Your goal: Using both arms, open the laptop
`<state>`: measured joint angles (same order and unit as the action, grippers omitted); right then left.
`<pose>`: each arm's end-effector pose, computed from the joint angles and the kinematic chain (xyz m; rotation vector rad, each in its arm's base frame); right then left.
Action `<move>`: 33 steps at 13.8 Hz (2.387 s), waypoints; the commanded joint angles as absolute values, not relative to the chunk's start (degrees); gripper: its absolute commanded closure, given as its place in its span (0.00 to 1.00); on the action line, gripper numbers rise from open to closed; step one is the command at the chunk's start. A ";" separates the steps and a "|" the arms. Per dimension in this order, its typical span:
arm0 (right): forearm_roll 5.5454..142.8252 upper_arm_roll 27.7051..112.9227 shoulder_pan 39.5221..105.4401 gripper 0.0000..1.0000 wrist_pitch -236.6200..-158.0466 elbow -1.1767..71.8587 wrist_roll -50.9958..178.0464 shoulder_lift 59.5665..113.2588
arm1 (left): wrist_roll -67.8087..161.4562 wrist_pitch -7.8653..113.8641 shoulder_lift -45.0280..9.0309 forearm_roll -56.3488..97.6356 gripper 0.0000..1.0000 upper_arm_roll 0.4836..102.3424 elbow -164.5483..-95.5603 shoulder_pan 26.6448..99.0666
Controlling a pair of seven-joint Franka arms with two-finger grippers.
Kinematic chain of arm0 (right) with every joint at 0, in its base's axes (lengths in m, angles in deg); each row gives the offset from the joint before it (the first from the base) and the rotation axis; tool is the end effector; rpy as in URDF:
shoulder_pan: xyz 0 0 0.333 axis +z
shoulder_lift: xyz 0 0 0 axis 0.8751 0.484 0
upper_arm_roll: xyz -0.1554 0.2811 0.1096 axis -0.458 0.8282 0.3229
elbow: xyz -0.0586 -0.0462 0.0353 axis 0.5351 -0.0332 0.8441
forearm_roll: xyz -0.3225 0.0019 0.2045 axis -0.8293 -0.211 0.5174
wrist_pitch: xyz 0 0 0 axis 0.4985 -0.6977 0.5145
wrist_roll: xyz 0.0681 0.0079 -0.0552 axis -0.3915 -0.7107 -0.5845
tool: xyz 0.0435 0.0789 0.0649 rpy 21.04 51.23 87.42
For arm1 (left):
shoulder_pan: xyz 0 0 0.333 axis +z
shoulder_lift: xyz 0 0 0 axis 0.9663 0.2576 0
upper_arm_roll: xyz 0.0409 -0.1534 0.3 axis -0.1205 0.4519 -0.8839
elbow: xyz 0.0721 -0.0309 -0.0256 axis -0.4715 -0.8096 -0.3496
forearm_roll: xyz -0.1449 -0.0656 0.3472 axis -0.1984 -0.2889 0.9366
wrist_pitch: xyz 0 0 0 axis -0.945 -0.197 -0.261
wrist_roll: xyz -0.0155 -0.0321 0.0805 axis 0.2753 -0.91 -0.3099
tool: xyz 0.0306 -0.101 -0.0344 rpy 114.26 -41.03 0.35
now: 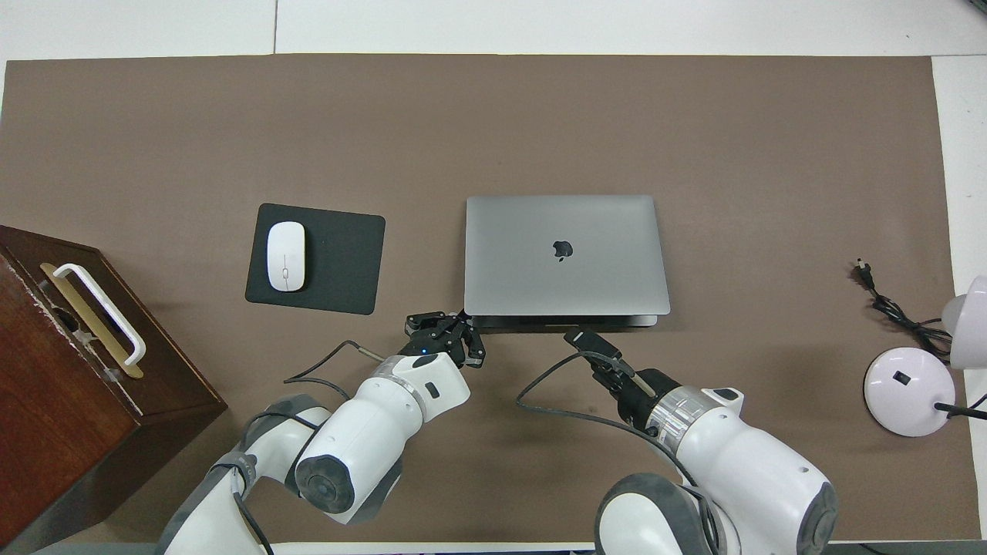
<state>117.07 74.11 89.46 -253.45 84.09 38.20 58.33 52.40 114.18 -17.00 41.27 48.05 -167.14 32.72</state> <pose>0.3582 0.2016 0.3765 -2.2729 1.0219 -0.2910 0.3819 -0.3311 0.3162 2.5921 -0.6284 0.9263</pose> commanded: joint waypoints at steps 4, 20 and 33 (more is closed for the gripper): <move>119.27 74.45 89.36 0.00 -256.40 79.34 39.18 65.44 | 53.57 115.45 -12.68 41.47 1.00 47.24 -163.51 31.83; 119.27 74.36 88.04 0.00 -256.48 74.85 41.64 70.10 | 57.96 115.45 -10.39 41.91 1.00 47.24 -162.62 32.45; 119.27 74.28 86.81 0.00 -256.31 70.55 42.26 72.21 | 57.96 115.45 -10.22 41.91 1.00 47.24 -162.62 32.36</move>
<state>117.07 73.85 87.95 -255.61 72.80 39.20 70.59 57.48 114.42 -12.54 41.36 47.66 -163.83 32.72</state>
